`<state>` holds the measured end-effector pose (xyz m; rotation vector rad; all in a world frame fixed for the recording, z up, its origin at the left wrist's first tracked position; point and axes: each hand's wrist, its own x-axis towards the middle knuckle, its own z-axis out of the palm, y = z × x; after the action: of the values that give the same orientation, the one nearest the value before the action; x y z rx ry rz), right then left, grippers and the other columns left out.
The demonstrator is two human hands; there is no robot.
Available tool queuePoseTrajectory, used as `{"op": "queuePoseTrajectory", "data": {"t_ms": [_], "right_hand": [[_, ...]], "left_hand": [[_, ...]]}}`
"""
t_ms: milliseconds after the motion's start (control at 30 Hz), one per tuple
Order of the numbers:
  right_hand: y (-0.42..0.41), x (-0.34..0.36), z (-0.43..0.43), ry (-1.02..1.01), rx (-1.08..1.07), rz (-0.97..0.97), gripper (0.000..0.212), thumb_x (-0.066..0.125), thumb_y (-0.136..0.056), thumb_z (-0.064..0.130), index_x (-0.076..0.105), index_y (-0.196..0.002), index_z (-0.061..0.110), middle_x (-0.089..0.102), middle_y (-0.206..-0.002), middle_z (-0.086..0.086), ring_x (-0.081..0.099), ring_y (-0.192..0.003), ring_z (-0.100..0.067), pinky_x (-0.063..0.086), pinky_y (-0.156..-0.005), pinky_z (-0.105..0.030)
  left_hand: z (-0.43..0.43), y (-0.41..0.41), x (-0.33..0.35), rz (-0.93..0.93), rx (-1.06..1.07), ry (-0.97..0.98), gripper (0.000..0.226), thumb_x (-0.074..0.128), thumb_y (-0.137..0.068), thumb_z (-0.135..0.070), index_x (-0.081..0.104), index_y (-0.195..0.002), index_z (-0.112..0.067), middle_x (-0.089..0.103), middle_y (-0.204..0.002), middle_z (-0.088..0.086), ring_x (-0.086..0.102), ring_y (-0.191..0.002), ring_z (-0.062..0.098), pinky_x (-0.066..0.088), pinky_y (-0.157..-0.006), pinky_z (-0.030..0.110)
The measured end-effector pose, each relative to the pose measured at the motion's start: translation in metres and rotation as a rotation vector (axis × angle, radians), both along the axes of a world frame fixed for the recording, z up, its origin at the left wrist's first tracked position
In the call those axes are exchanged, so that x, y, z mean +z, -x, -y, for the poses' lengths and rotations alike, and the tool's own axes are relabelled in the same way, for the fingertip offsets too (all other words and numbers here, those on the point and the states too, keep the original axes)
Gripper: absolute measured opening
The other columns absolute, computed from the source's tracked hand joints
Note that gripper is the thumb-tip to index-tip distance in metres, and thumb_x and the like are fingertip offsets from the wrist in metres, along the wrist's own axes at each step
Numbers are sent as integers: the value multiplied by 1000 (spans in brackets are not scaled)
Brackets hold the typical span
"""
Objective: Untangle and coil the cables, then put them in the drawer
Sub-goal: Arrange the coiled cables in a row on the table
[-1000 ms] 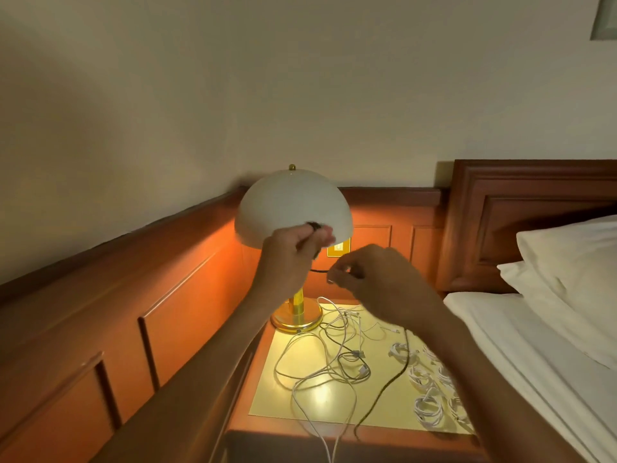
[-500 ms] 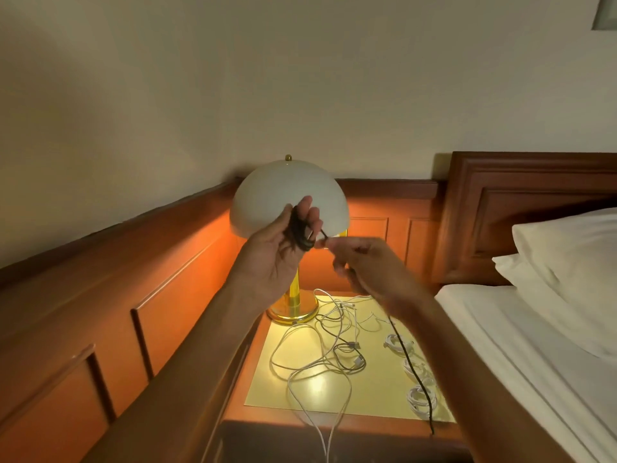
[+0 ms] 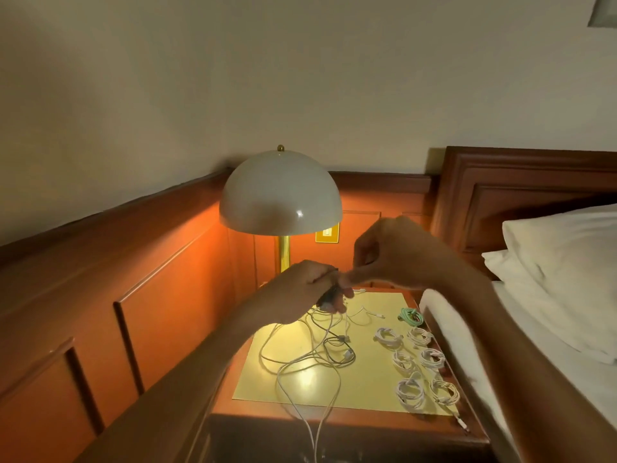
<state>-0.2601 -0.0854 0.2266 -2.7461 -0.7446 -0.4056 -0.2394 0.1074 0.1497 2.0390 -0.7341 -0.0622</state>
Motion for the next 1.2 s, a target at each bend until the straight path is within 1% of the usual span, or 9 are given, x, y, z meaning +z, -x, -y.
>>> {"op": "queuePoseTrajectory", "data": {"t_ms": [167,300,400,533,633,800,967,1100,1200], "right_hand": [[-22,5,14,-523,371,-280,20,73,-82,35,78,-84,15,63,-60,1,42,-48,-7,31,-48,-18],[-29,-46,-12,-912,274,-322,30,59,-95,36,75,-70,31,46,-52,6,30,-45,-8,23,-48,-24],[-22,-84,-33,-961,142,-246,26,54,-101,32,77,-94,21,38,-49,10,29,-42,-2,26,-44,-16],[-17,-108,-49,-612,46,-70,29,51,-103,23,73,-89,11,42,-49,8,35,-47,-7,26,-51,-24],[-16,-103,-39,-350,-58,59,23,56,-100,30,76,-92,19,43,-58,13,40,-56,-7,31,-56,-31],[-14,-61,-10,-91,59,149,16,68,-91,37,78,-88,24,60,-64,11,53,-58,-9,42,-58,-29],[-25,-24,18,-232,282,-96,20,84,-75,38,72,-83,23,70,-67,3,64,-58,-12,46,-54,-25],[-34,-23,21,-473,453,-207,21,82,-76,27,73,-88,13,71,-72,-11,63,-62,-36,47,-56,-35],[-38,-34,18,-725,568,-337,15,75,-81,15,72,-87,1,67,-71,-11,54,-56,-21,44,-55,-24]], "left_hand": [[-17,19,21,-427,-354,640,28,40,-100,-20,62,-90,-6,53,-69,-1,61,-70,16,51,-67,23],[4,16,30,-506,-324,1229,22,50,-90,-10,69,-85,-2,62,-79,6,63,-74,14,56,-73,24],[11,-8,24,-408,-159,1394,24,46,-97,-15,65,-101,0,70,-92,7,69,-93,18,57,-84,26],[26,-29,-5,-130,212,1166,19,57,-97,-18,68,-105,-4,72,-94,6,68,-96,22,54,-89,35],[18,-40,-20,323,481,670,15,58,-96,-32,72,-100,-27,76,-93,-5,70,-92,13,55,-87,37],[5,-25,-23,265,172,-63,28,47,-103,-32,67,-90,-16,67,-72,-7,64,-69,11,51,-64,35],[4,-1,-8,-222,-136,218,32,31,-107,-15,58,-91,-9,54,-73,1,64,-75,13,50,-75,22],[3,5,3,-238,-262,219,34,31,-100,-30,54,-86,-10,54,-66,-5,63,-71,15,49,-70,22],[1,8,7,-250,-305,330,30,33,-100,-28,50,-80,-13,49,-64,-6,59,-66,13,47,-67,22]]}}
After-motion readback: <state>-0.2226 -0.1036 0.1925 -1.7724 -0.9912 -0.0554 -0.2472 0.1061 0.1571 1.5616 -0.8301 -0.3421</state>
